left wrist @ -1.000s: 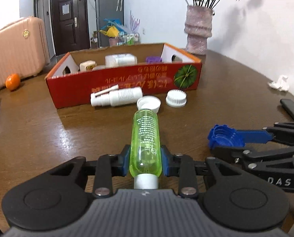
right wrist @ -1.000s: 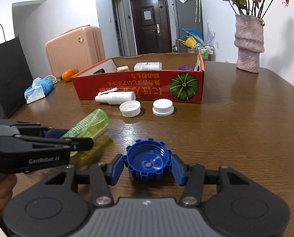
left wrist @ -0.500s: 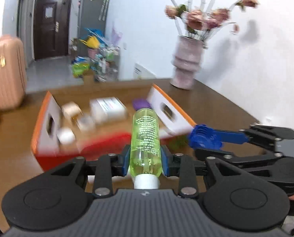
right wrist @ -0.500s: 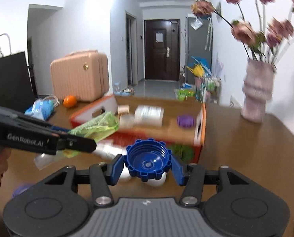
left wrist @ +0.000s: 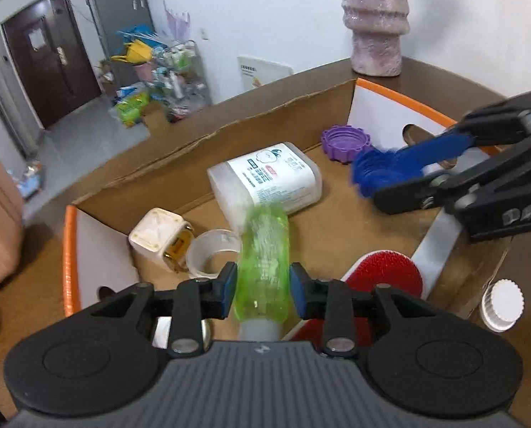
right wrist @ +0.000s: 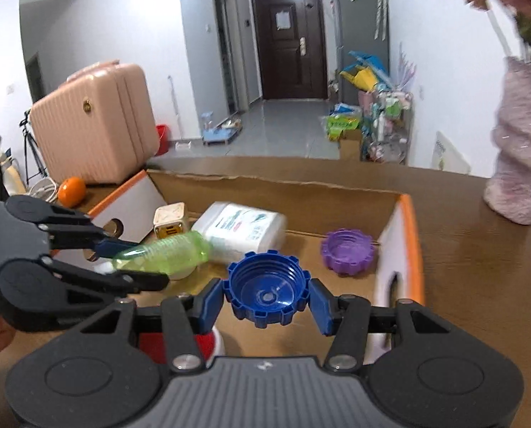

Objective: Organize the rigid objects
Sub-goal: 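Lower the green bottle and blue cap into the red box and release both, then withdraw and grasp the blue-rimmed white lid with the left gripper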

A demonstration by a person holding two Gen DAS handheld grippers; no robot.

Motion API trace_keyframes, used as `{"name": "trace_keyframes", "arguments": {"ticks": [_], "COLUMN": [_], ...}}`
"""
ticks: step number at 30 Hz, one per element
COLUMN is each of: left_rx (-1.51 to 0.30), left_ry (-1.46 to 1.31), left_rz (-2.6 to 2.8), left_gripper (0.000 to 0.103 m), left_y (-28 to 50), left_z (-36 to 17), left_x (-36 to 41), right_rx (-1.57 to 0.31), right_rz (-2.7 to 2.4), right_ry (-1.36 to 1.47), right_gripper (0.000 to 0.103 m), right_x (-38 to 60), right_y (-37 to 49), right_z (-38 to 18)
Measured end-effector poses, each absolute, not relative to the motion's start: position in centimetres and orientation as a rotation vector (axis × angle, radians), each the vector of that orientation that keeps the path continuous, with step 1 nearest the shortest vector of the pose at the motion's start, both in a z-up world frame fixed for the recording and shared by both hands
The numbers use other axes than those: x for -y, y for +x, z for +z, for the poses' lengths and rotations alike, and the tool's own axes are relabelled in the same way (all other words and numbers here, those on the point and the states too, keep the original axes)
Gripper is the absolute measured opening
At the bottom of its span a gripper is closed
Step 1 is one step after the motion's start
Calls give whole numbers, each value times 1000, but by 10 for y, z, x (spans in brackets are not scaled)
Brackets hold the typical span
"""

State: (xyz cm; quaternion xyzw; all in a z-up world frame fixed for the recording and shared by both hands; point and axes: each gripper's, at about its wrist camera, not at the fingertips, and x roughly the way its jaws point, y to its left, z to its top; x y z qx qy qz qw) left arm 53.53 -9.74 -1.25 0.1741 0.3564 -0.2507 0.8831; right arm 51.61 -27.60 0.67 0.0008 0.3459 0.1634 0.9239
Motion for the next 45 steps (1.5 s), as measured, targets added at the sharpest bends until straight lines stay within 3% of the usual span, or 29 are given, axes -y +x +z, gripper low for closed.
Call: {"name": "trace_keyframes", "arguments": {"ticks": [2, 4, 7, 13, 24, 26, 29, 36, 45], "left_rx": [-690, -653, -634, -606, -533, -506, -480, -406, -528], "left_ry": [326, 304, 259, 201, 157, 122, 93, 61, 35], "left_rz": [-554, -551, -520, -393, -230, -204, -167, -108, -133], "left_gripper": [57, 63, 64, 84, 88, 98, 100, 103, 103], "left_y": [531, 526, 527, 511, 394, 361, 309, 192, 107], "left_z": [-6, 3, 18, 47, 97, 101, 99, 76, 5], "left_x": [86, 79, 66, 36, -26, -40, -55, -63, -32], "right_rx": [-716, -715, -706, -669, -585, -558, -511, -417, -399], "right_rz": [361, 384, 384, 333, 287, 276, 238, 229, 234], "right_ry": [20, 67, 112, 112, -8, -19, -33, -36, -44], "right_gripper": [53, 66, 67, 68, 83, 86, 92, 102, 102], "right_x": [268, 265, 264, 271, 283, 283, 283, 275, 256], "right_y": [522, 525, 528, 516, 416, 388, 347, 243, 127], "right_z": [1, -2, 1, 22, 90, 96, 97, 79, 14]}}
